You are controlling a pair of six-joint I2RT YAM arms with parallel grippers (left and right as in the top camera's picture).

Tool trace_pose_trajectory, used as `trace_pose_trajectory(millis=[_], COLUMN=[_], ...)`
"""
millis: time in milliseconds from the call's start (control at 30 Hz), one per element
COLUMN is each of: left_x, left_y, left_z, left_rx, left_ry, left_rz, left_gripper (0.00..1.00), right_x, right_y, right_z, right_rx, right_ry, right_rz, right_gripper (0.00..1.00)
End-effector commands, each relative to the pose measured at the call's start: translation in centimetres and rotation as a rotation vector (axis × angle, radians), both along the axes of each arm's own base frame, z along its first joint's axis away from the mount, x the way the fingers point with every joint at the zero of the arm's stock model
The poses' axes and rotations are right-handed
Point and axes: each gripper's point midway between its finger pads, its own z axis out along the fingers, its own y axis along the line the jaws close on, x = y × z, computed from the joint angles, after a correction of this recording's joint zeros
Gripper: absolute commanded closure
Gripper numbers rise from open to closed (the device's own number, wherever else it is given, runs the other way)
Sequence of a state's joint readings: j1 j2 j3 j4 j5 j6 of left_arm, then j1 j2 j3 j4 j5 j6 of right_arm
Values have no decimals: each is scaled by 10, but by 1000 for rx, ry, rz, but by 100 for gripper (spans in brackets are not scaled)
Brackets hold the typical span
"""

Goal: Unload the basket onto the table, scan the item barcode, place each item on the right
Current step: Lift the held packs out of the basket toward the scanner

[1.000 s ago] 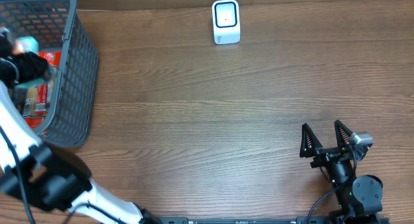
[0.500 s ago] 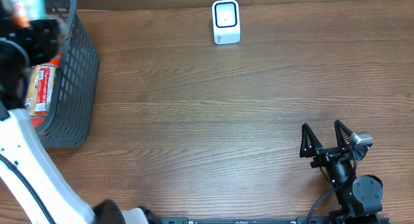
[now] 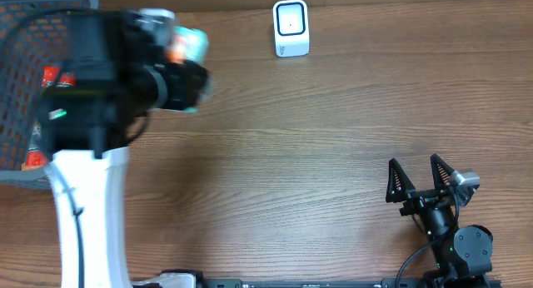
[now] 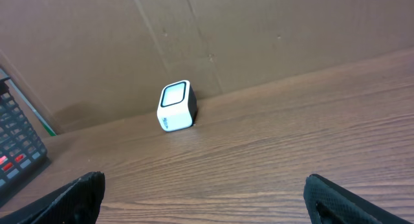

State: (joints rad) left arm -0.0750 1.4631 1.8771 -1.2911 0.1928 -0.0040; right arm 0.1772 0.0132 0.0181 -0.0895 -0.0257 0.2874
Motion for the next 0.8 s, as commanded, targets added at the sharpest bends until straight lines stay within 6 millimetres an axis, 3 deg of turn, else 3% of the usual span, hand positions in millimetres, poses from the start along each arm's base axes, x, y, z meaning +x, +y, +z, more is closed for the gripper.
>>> trace_pose_trajectory(millis=[0,133,233,533,767], left_x=[0,-1,-3,-19,-11], left_y=[-39,-87,-110,-165,-198], left_z=[-37,-83,-111,-183,-229], left_rx=[-16,-38,-25,70,76], left_ry=[73,115,123,215,271], left_rz=[-44,-109,-108,-174,-231], left_gripper=[56,57,57,57,57], right_x=[0,0,0,0,0], right_y=[-1,-1,-1,-1,-1], right_z=[-2,-2,-2,-2,-2], right_rx=[-6,-6,-6,-6,-6], right_ry=[-2,-2,-2,-2,-2], right_rz=[-4,-4,-4,-4,-4], right_gripper=[0,0,0,0,0])
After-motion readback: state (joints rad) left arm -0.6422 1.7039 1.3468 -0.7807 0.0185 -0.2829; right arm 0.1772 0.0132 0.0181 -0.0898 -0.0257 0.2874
